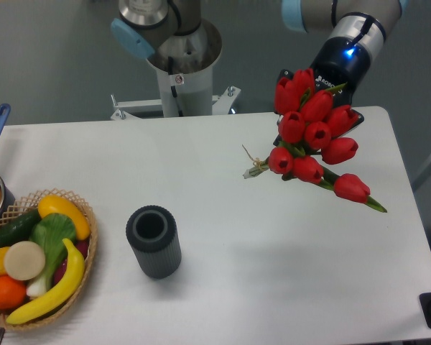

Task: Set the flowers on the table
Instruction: 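Hold the red tulip bunch by the stems and rotate the gripper upright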

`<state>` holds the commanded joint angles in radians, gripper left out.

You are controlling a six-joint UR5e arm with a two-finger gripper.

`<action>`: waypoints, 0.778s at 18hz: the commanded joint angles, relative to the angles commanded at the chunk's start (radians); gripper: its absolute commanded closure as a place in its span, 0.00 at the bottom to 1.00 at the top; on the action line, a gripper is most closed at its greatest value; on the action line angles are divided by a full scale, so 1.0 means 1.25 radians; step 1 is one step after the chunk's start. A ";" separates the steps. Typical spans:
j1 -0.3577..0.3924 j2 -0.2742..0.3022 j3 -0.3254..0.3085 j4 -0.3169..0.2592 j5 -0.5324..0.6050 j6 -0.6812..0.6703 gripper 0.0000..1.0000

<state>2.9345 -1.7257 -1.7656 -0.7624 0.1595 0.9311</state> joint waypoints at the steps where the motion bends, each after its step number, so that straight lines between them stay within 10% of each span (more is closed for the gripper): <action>1: 0.001 0.001 -0.007 0.001 0.001 0.001 0.60; 9: 0.018 0.044 -0.041 -0.001 0.034 0.031 0.60; 14: 0.026 0.091 -0.053 -0.005 0.251 0.032 0.60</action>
<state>2.9667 -1.6124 -1.8315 -0.7685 0.4735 0.9710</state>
